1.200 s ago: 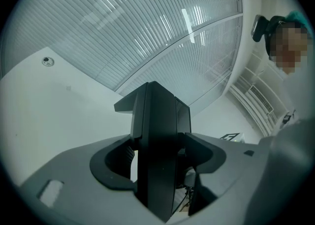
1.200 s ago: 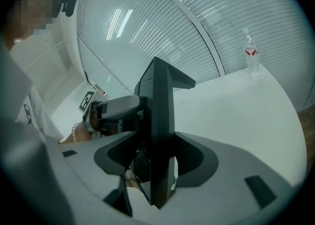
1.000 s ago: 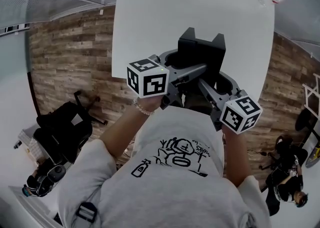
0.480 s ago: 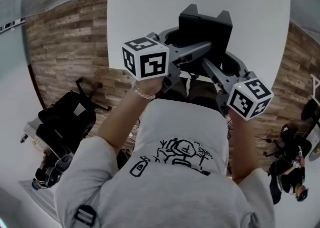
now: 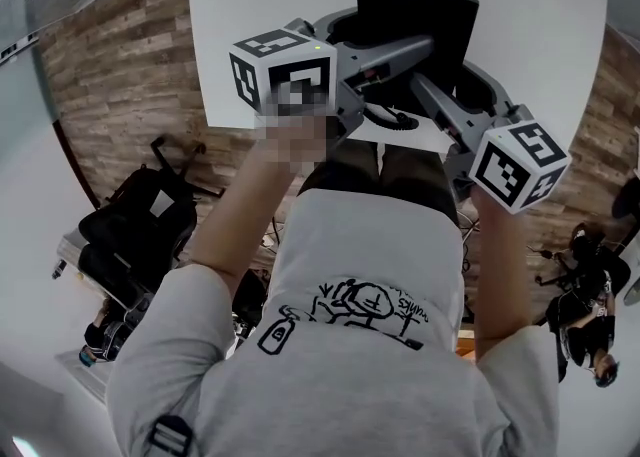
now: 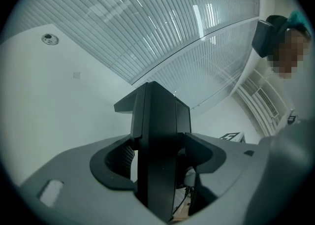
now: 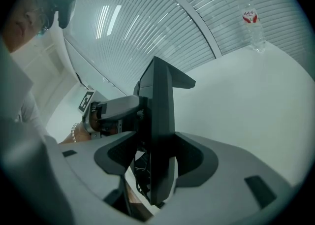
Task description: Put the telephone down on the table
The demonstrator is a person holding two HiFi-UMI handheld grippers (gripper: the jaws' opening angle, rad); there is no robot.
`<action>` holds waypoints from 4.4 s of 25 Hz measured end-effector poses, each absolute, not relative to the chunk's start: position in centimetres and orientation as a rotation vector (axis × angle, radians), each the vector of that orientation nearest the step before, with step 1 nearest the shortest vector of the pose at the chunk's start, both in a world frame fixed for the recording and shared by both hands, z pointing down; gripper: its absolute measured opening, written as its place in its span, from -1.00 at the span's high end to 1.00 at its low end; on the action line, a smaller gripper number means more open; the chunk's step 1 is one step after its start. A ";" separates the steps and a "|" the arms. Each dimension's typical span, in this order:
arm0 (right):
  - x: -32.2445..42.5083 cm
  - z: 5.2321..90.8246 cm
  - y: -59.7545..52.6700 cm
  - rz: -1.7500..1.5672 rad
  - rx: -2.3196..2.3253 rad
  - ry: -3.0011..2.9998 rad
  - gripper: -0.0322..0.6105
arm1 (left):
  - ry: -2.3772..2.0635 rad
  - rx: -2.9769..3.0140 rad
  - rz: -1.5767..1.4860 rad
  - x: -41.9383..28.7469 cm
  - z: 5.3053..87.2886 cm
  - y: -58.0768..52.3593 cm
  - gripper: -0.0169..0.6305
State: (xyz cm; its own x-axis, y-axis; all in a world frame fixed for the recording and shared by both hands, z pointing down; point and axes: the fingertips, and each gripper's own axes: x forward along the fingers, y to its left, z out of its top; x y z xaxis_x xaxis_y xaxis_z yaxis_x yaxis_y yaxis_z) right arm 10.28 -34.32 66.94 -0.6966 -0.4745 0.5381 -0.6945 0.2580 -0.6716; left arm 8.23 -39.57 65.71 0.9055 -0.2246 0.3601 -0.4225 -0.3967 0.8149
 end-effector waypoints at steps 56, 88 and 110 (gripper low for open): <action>15.4 66.8 -40.6 1.202 1.273 -2.255 0.12 | -0.787 2.054 0.369 5.2 67.5 -44.2 -0.19; 15.2 37.9 -35.7 0.137 1.507 -2.448 0.32 | -1.030 2.662 -0.008 1.7 37.6 -38.5 0.30; 16.0 32.1 -32.8 0.086 1.620 -2.487 0.62 | -1.154 2.772 -0.114 1.3 30.4 -36.0 0.64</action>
